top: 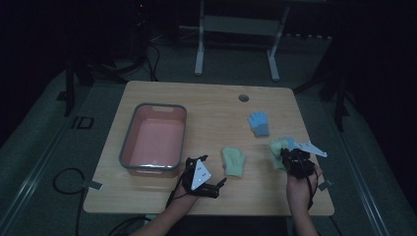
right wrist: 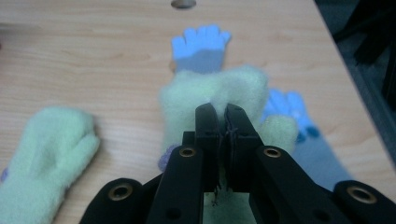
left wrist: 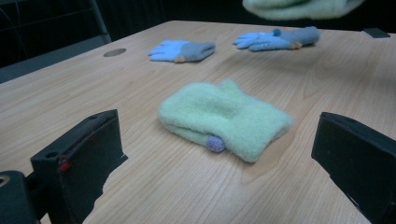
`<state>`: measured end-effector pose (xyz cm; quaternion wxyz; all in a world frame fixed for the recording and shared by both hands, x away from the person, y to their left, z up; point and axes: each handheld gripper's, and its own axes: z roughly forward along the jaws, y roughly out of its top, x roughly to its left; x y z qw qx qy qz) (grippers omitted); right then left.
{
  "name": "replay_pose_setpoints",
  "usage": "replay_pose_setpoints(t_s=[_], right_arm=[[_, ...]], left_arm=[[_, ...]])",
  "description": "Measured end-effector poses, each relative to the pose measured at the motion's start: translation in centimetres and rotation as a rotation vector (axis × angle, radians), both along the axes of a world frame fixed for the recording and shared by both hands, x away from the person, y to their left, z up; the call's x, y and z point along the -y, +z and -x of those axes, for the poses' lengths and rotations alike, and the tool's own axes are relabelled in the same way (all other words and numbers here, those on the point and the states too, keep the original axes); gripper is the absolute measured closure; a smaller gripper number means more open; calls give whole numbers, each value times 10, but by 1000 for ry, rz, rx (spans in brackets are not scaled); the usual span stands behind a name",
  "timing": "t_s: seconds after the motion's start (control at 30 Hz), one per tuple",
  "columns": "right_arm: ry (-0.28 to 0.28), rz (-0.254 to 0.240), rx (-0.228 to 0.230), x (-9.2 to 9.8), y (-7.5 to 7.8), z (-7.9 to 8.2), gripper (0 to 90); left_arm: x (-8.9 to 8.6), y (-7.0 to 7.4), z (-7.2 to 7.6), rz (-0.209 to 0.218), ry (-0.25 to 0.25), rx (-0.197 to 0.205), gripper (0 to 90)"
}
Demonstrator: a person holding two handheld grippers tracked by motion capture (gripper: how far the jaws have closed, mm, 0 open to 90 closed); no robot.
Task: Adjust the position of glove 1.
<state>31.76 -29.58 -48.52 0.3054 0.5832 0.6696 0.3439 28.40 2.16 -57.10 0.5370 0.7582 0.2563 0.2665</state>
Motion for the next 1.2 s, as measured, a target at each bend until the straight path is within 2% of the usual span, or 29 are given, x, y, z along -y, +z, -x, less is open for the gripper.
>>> replay_pose_setpoints(t_s=[0.13,0.2,0.43,0.6,0.73,0.97,1.0,1.13,1.2], right_arm=[[-15,-3,-14,-3,-8,1,856],[-24,-30,-41,-7,-23,3,855],[-48,-55,-77,-14,-52,1,849],[-57,-52,-96,-13,-68,-3,790],[-35,-69,-100,-9,-61,-3,710],[30,-35,-56,3,-42,-6,633],[48,-38,-51,6,-39,-7,621],[106,12,-42,14,-32,-12,618],[168,27,-35,18,-29,-14,618]], left_arm=[[0,0,0,1,0,-3,22],[-1,0,0,-1,-1,-2,22],[0,0,0,1,-6,2,22],[-1,0,0,-1,-10,0,22],[0,0,0,-3,-10,-1,22],[0,0,0,-1,-10,-2,22],[0,0,0,-1,-10,-1,22],[0,0,-1,1,-10,-4,21],[0,0,-1,1,-11,-4,22]])
